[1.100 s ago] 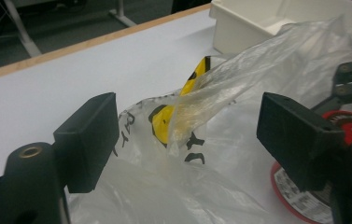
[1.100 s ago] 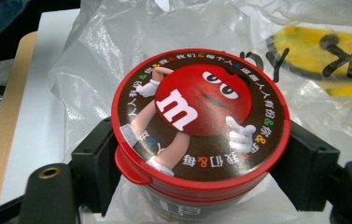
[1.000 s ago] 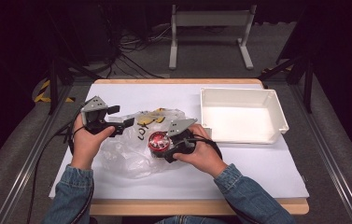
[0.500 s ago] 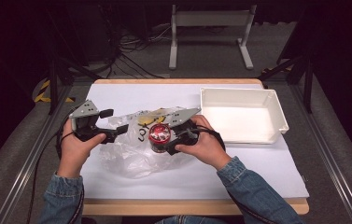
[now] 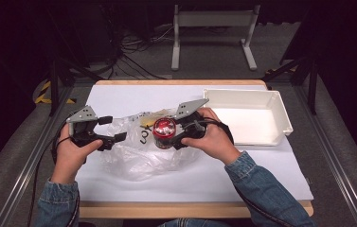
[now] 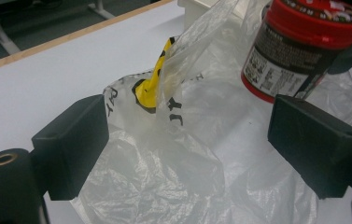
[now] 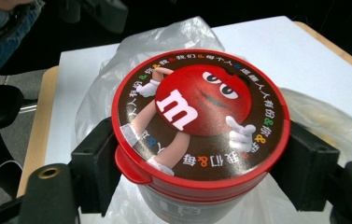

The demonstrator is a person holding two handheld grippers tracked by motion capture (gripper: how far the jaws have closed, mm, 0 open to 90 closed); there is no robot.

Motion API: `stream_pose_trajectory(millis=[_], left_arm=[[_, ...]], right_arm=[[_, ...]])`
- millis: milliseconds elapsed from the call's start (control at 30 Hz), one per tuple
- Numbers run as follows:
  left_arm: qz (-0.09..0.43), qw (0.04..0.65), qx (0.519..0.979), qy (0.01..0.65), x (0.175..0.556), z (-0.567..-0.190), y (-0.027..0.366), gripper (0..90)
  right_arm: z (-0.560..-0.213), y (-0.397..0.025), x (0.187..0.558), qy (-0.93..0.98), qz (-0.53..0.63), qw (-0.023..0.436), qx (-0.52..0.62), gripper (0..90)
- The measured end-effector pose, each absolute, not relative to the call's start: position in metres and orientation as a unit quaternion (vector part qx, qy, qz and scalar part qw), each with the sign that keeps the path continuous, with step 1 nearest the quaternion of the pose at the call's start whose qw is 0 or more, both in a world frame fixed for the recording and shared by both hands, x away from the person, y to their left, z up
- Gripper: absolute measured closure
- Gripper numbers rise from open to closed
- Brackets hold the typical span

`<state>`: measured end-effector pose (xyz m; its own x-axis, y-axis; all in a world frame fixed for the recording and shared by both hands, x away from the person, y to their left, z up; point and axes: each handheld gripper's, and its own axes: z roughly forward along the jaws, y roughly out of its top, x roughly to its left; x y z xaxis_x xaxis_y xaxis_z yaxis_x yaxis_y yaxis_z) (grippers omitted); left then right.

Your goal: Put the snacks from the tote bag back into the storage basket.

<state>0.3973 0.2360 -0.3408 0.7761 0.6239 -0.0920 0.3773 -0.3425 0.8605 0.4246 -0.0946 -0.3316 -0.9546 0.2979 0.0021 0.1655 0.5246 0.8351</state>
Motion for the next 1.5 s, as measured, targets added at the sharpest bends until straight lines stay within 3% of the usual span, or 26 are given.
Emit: stream_pose_trajectory(millis=[800,1067,1500], left_arm=[[0.127,0.48,0.804,0.327,0.399,-0.345,0.246,10.1],[0.117,0.487,0.808,0.311,0.399,-0.345,0.253,3.8],[0.111,0.49,0.803,0.32,0.399,-0.347,0.26,3.4]], right_arm=[[-0.284,-0.131,0.429,0.856,0.484,0.099,0.153,25.0],[-0.276,-0.147,0.433,0.853,0.485,0.104,0.165,25.0],[-0.27,-0.171,0.444,0.855,0.476,0.105,0.179,25.0]])
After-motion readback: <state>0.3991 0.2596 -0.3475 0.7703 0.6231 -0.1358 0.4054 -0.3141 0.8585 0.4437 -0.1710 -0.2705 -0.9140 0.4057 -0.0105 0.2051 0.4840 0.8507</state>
